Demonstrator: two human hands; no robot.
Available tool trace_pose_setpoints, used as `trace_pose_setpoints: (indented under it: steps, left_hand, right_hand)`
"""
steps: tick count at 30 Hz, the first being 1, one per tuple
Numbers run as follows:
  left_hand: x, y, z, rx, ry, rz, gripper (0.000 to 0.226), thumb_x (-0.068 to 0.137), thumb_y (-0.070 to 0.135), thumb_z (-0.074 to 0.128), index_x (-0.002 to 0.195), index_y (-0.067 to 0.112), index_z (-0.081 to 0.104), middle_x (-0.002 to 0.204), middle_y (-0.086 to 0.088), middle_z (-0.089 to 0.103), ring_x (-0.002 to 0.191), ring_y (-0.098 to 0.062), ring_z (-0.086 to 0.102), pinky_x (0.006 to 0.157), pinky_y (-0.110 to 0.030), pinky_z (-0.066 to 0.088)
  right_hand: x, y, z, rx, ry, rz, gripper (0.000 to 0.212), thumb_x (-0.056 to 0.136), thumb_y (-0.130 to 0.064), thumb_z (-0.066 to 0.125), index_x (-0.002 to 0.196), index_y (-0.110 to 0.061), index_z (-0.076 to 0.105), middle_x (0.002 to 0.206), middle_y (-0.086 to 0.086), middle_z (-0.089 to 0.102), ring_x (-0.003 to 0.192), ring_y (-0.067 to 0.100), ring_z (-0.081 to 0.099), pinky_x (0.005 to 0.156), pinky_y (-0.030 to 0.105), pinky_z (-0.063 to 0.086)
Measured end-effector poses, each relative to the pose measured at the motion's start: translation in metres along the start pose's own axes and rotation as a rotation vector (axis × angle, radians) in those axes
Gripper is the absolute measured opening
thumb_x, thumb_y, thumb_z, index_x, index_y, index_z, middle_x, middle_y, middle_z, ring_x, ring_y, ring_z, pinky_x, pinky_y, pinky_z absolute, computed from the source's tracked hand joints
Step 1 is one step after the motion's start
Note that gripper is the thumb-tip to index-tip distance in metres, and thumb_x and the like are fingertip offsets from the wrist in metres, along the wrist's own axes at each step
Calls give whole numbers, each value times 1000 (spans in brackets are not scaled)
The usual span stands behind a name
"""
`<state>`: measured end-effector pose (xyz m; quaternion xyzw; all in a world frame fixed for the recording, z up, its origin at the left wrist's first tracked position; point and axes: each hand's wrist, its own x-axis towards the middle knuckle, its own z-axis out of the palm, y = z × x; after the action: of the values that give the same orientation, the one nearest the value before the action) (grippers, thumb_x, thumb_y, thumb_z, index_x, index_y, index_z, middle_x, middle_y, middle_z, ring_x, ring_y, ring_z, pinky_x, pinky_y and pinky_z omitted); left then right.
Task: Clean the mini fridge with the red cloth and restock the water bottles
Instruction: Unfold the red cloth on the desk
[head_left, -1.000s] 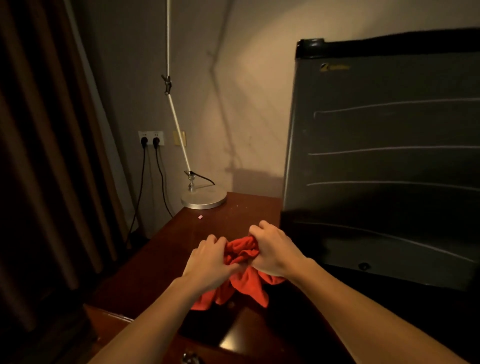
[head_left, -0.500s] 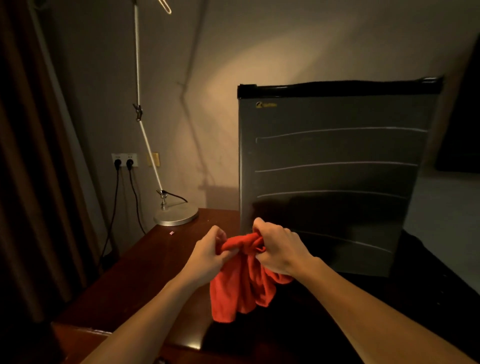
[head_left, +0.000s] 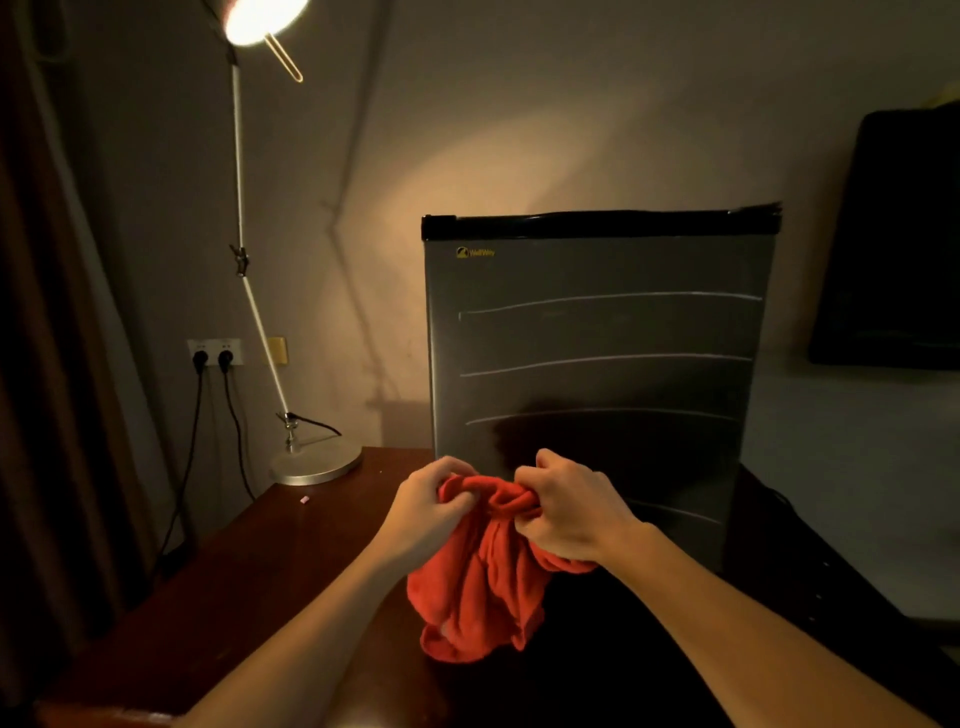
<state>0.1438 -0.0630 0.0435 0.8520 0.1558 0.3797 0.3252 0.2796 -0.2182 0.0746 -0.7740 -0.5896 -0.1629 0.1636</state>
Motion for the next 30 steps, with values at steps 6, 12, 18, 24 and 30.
trace_pose_setpoints:
  steps: [6, 12, 18, 24, 30]
  left_hand:
    - [-2, 2, 5, -250, -275, -51, 62, 66, 46, 85, 121, 28, 61, 112, 2, 70, 106, -12, 66, 95, -37, 53]
    - [12, -2, 2, -71, -59, 4, 30, 65, 36, 77, 91, 27, 67, 81, 6, 70, 74, -4, 61, 74, -49, 54]
    - [24, 18, -8, -75, 194, 48, 19, 64, 17, 62, 82, 23, 65, 71, 4, 66, 67, -5, 59, 66, -33, 51]
    - [34, 32, -17, -139, 212, 48, 23, 62, 16, 65, 82, 25, 71, 71, 9, 69, 67, -6, 64, 64, -26, 52]
    - [32, 23, -26, -186, 95, 37, 21, 68, 23, 71, 89, 28, 71, 81, 5, 73, 78, -14, 71, 71, -30, 57]
  right_hand:
    - [13, 4, -9, 183, 112, 95, 18, 72, -29, 55, 88, -21, 55, 91, -2, 46, 87, 30, 57, 68, 36, 47]
    - [25, 7, -9, 332, 170, 107, 43, 67, -19, 60, 107, -32, 53, 98, -5, 52, 93, 25, 59, 76, 37, 50]
    - [21, -2, -12, 292, 61, -5, 73, 67, -45, 60, 133, -49, 29, 127, -9, 35, 116, 20, 39, 88, 45, 50]
    - [26, -24, -8, 34, 215, 12, 83, 64, -74, 62, 129, -30, 37, 129, -8, 43, 120, 17, 41, 91, 42, 44]
    - [35, -14, -10, -62, 313, 11, 35, 86, -43, 57, 115, -25, 47, 103, -3, 58, 102, 22, 60, 73, 37, 48]
